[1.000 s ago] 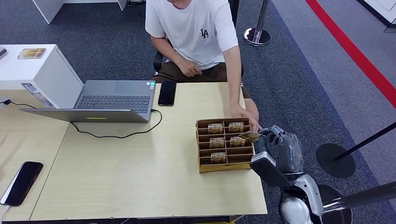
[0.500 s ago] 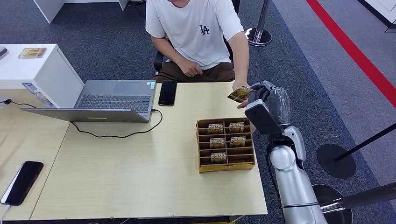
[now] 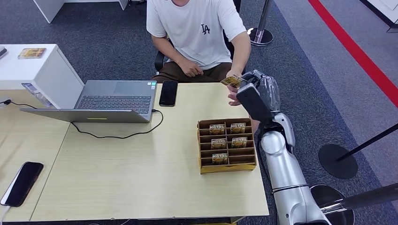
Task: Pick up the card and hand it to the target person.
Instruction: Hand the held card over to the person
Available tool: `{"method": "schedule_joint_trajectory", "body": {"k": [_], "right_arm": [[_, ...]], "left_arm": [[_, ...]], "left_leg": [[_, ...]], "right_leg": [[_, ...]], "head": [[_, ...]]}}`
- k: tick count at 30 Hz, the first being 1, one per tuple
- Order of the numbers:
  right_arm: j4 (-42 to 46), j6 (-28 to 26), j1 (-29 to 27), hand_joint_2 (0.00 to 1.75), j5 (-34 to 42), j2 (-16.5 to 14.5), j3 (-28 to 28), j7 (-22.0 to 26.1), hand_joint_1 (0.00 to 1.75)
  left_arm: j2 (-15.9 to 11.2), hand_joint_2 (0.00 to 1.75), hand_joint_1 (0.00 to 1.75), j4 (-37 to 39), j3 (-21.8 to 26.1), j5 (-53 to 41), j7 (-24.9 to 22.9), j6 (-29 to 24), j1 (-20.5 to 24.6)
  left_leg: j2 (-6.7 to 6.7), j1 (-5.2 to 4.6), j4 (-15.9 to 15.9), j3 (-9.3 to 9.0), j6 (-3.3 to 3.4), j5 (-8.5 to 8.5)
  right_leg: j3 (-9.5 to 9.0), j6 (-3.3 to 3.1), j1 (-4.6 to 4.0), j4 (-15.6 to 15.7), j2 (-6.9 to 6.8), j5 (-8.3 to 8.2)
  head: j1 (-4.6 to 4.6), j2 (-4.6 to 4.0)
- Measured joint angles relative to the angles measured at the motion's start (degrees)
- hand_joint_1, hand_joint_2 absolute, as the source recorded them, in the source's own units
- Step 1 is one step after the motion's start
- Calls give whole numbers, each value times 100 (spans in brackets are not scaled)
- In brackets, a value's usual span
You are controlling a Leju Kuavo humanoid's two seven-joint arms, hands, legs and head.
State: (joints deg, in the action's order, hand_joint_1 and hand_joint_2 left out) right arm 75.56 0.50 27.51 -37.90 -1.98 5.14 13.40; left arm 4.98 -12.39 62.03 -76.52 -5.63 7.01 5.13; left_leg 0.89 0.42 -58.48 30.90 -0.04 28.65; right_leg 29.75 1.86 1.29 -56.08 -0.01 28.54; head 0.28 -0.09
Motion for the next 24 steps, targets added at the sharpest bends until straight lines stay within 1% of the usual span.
{"method": "schedule_joint_trajectory", "body": {"k": [3, 4, 5, 6, 8, 9, 10, 24], "right_arm": [[-43, 0, 0, 175, -4, -5, -1, 0, 98], [-58, 0, 0, 175, -7, -5, -1, 0, 79], [-74, 1, 0, 175, -11, -7, -2, 0, 70], [-90, 2, 0, 175, -17, -12, -3, -1, 56], [-117, 9, -1, 175, -33, -32, -4, -2, 18], [-129, 16, -1, 175, -41, -44, -4, -3, 6], [-140, 23, -2, 175, -49, -55, -4, -4, 0], [-196, -9, -26, 175, -25, -149, -8, 74, 0]], "left_arm": [[0, 175, 0, 0, 0, -16, 22, 60, 0], [0, 175, 0, 0, 0, -25, 26, 79, 0], [-1, 175, 0, 0, -1, -34, 28, 97, 0], [-2, 175, 0, 0, -1, -43, 29, 107, 0], [-6, 87, 0, 0, -2, -54, 27, 106, 0], [-8, 44, 0, 0, -2, -53, 27, 97, 0], [-10, 0, 0, 0, -2, -49, 27, 87, 0], [-85, 0, 0, 0, -2, -7, -13, 18, -1]], "left_leg": [[0, 0, 0, 0, 0, 0], [0, 0, 0, 0, 0, 0], [0, 0, 0, 0, 0, 0], [0, 0, 0, 0, 0, 0], [0, 0, 0, -1, 0, 0], [-1, 0, 0, -1, 0, 0], [-1, 0, 0, -1, 0, 0], [-1, 0, 0, -2, 0, 0]], "right_leg": [[0, 0, 0, 0, 0, 0], [0, 0, 0, 0, 0, 0], [0, 0, 0, 0, 0, 0], [0, 0, 0, 0, 0, 0], [0, 0, 0, 0, 0, 0], [0, 0, 0, 0, 0, 0], [0, 0, 0, 0, 0, 0], [1, 0, 0, 0, 1, 0]], "head": [[-1, 0], [-1, 0], [-1, 0], [0, 0], [-1, 0], [-1, 0], [-1, 0], [0, 0]]}}
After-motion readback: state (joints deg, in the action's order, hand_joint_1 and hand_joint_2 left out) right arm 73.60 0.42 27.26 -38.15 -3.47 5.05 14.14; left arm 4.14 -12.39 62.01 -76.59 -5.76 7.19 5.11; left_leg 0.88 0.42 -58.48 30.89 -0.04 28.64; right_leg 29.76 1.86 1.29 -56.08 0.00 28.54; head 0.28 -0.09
